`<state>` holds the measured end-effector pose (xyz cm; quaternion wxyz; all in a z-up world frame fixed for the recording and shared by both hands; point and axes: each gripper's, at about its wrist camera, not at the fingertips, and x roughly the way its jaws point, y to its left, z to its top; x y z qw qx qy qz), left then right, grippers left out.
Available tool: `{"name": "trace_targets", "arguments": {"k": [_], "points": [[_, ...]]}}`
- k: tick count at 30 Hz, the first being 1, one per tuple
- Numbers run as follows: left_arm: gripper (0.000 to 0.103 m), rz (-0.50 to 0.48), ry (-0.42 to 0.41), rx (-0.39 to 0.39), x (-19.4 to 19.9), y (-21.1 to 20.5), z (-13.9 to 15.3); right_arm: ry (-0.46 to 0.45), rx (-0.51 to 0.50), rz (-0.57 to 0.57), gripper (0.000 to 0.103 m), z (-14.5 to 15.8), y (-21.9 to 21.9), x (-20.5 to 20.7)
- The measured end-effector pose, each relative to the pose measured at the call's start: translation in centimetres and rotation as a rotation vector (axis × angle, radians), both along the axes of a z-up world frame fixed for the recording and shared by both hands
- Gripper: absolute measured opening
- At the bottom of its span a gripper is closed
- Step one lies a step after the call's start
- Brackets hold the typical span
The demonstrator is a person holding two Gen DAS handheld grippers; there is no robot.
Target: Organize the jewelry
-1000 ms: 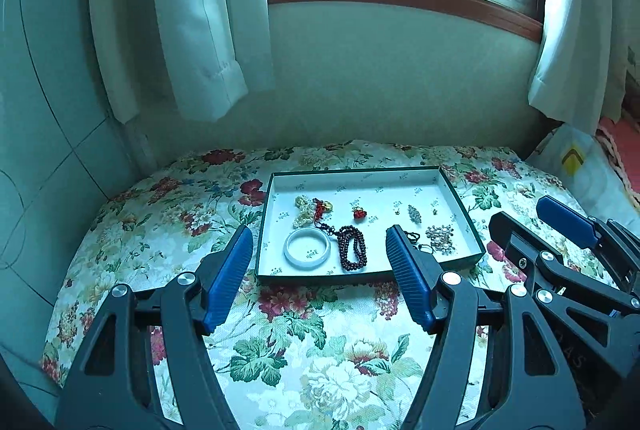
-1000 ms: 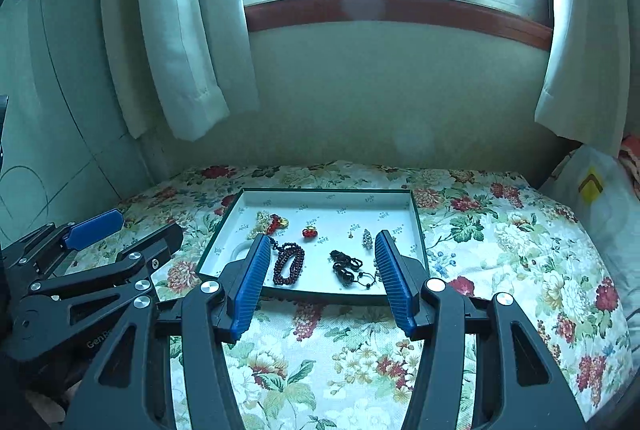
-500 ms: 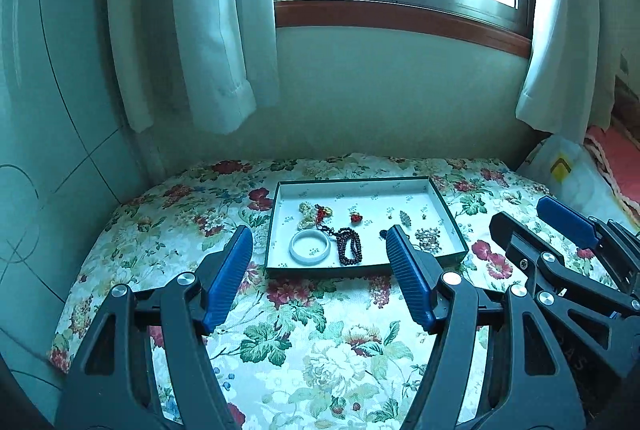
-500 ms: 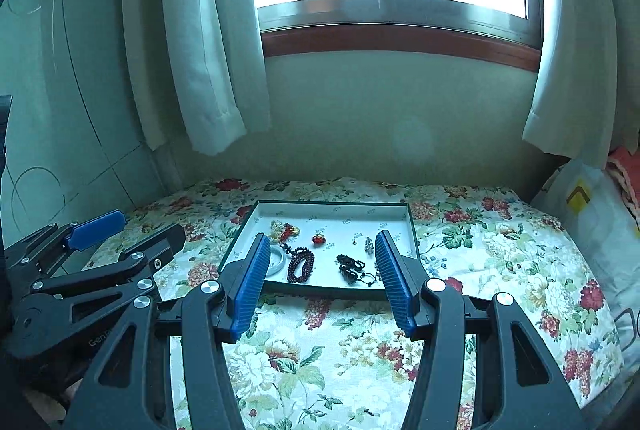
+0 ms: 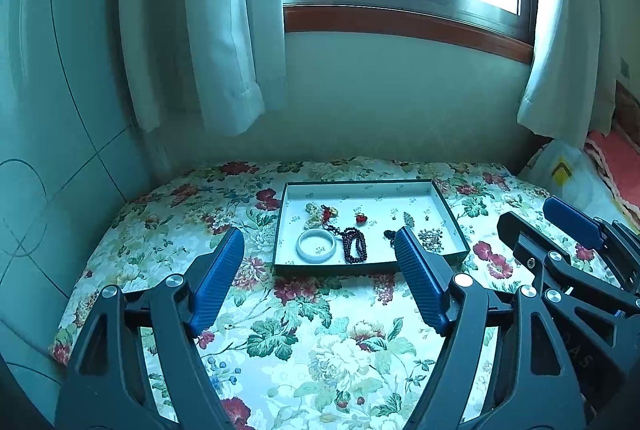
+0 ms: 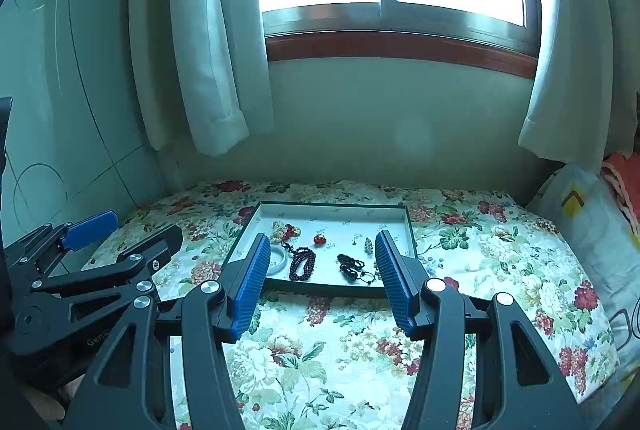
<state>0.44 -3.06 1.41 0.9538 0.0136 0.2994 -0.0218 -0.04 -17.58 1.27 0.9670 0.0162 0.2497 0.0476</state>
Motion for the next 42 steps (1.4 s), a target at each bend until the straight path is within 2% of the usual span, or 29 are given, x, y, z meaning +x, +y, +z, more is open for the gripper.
{"name": "trace_targets", "arguments": {"k": [8, 42], "points": [[0.079, 0.003, 0.002, 0.005, -0.22, -0.03, -0.04, 0.000, -0.002, -0.003, 0.055, -0.01, 0.07, -0.24], [0.096, 0.046, -0.021, 0.033, -0.54, 0.74, 0.08, 0.001, -0.006, -0.006, 0.055, 0.14, -0.06, -0.51]]}}
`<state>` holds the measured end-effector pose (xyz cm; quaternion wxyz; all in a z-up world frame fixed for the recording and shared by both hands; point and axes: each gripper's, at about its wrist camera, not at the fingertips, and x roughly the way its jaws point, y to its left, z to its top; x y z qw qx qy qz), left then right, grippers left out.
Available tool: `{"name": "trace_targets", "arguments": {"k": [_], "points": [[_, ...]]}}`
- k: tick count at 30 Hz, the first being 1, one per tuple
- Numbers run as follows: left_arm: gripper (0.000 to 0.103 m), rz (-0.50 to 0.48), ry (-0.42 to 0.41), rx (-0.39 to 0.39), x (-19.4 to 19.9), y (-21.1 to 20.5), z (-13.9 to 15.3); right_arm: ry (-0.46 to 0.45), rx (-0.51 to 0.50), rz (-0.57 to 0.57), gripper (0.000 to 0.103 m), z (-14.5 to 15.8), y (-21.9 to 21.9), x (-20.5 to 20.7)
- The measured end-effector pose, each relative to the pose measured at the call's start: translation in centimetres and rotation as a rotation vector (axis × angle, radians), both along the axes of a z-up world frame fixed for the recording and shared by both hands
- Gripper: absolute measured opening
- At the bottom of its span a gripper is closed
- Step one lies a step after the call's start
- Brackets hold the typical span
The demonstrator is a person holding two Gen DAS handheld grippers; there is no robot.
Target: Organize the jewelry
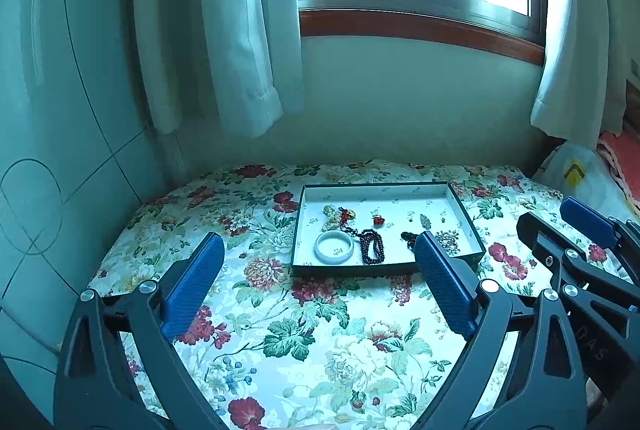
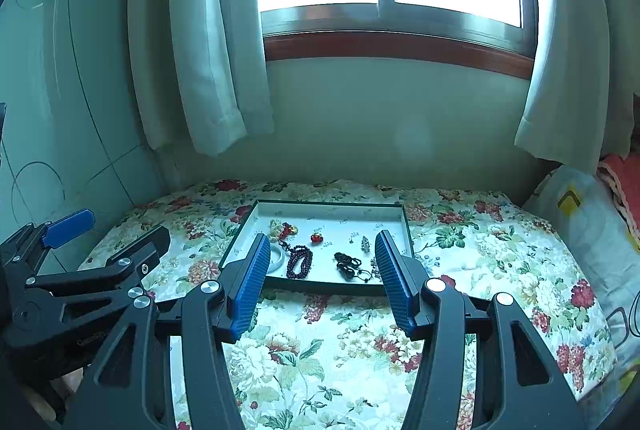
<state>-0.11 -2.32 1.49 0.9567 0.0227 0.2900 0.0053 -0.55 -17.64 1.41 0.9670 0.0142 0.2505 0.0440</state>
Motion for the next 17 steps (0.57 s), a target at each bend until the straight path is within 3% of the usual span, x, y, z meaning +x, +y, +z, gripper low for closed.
{"name": "trace_targets", "arguments": {"k": [9, 17], "points": [[0.101, 0.000, -0.012, 0.005, 0.4, 0.4, -0.4, 0.003, -0.005, 0.000, 0.055, -0.1, -0.1, 0.0], [0.101, -0.013, 0.058, -0.022, 1.6, 1.1, -2.2, 0.024, -0.008, -0.014, 0.058, -1.0, -0.6, 0.5]]}}
